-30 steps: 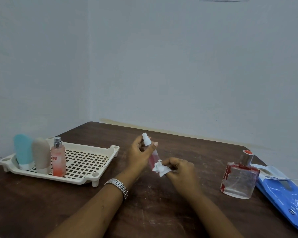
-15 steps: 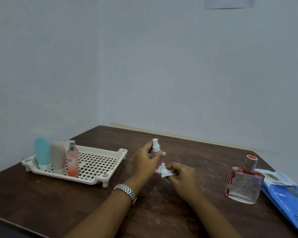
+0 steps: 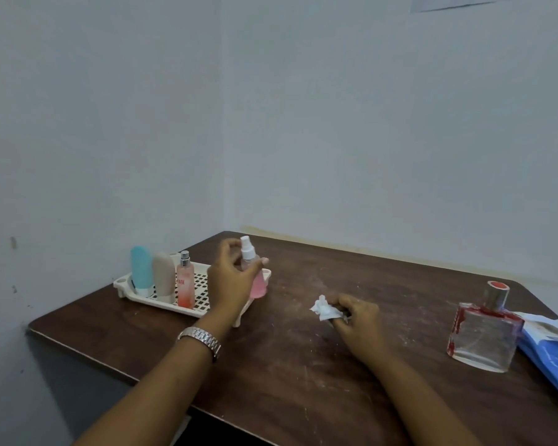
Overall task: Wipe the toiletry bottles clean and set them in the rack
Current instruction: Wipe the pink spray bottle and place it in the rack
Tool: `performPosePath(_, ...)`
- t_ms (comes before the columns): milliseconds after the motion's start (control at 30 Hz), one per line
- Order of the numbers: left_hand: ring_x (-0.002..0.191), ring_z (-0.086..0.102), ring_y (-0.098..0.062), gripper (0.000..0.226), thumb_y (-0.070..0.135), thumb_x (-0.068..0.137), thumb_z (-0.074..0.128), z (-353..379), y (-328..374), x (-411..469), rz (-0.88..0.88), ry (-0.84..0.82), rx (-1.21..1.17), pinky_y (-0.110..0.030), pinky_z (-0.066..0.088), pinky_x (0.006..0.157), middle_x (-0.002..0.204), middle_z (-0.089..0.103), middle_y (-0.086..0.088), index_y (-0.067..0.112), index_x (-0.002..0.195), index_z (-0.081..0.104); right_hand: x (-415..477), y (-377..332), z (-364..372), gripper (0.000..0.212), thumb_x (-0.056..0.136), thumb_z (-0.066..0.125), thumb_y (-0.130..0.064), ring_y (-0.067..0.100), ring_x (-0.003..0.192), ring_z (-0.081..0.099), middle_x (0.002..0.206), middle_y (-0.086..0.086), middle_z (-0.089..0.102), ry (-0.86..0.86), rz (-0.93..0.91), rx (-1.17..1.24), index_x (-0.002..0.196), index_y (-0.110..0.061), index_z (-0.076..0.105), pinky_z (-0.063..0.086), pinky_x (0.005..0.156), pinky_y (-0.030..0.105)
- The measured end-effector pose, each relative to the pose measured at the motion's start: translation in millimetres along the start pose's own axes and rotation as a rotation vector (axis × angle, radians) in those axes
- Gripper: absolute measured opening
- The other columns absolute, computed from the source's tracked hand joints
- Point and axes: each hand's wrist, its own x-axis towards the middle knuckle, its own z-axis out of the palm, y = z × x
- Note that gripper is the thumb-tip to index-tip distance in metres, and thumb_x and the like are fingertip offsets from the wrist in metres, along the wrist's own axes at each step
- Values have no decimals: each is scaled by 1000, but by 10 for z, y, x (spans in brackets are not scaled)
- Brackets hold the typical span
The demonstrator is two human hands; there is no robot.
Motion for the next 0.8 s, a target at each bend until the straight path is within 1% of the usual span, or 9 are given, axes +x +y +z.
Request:
performPosePath(100, 86, 65, -14, 43, 25, 69, 84, -174, -32, 44, -26, 74, 61, -34, 52, 77, 97, 71, 1, 23, 101, 55, -21, -32, -37, 2, 80, 72, -17, 7, 55, 56, 66, -7, 65, 15, -11, -4, 79, -17, 71, 37, 48, 13)
performPosePath(267, 93, 63, -15, 45, 24, 71, 83, -345, -112, 12, -50, 96, 153, -35, 51, 84, 107, 70, -2, 18, 109, 60, -44, -60, -42, 5, 80, 71, -12, 4, 56, 55, 66, -9, 63, 9, -9, -20, 82, -16, 72, 38, 49, 13)
performPosePath(367, 96, 60, -17, 42, 25, 74, 81, -406, -112, -14, -80, 118, 211, -29, 45, 80, 110, 68, -3, 19, 109, 60, -50, -25, -31, 2, 79, 72, -13, 6, 56, 55, 67, -7, 64, 5, 0, -43, 80, -15, 71, 37, 48, 14)
performPosePath(433, 101, 60, -20, 40, 24, 75, 80, -439, -105, -20, -89, 132, 243, -27, 41, 77, 111, 67, -4, 18, 110, 61, -50, 1, -27, 2, 79, 71, -13, 7, 57, 56, 68, -5, 65, 0, 14, -50, 81, -14, 71, 40, 49, 21)
performPosePath(533, 96, 58, -19, 39, 22, 76, 79, -478, -107, -10, -96, 146, 273, -26, 39, 75, 112, 67, -5, 16, 110, 62, -53, 1, -24, 3, 79, 71, -12, 6, 57, 56, 69, -5, 66, -7, 27, -39, 81, -14, 71, 38, 48, 15)
performPosePath(600, 88, 54, -15, 37, 21, 76, 79, -503, -114, 4, -78, 157, 300, -27, 41, 73, 109, 67, -5, 15, 109, 63, -51, -6, -21, 1, 80, 71, -13, 7, 57, 56, 68, -5, 66, -10, 21, -36, 80, -13, 71, 38, 48, 15)
performPosePath(667, 87, 54, -16, 38, 20, 76, 80, -525, -138, 17, -54, 159, 334, -29, 44, 73, 107, 67, -5, 14, 109, 64, -50, -7, -22, 4, 80, 70, -12, 6, 57, 57, 69, -6, 66, -21, 21, -31, 82, -15, 72, 38, 49, 16)
performPosePath(733, 95, 58, -21, 41, 20, 74, 81, -540, -176, 32, -32, 154, 362, -35, 49, 80, 111, 64, -7, 12, 111, 65, -49, 0, -22, 6, 80, 70, -10, 5, 58, 57, 69, -6, 67, -19, 26, -25, 82, -16, 71, 39, 49, 16)
performPosePath(800, 103, 59, -26, 43, 18, 73, 81, -551, -212, 48, -18, 147, 381, -41, 50, 87, 116, 61, -9, 11, 111, 65, -52, 3, -17, 9, 79, 71, -9, 5, 58, 57, 68, -9, 66, -8, 22, -22, 82, -17, 72, 40, 50, 15)
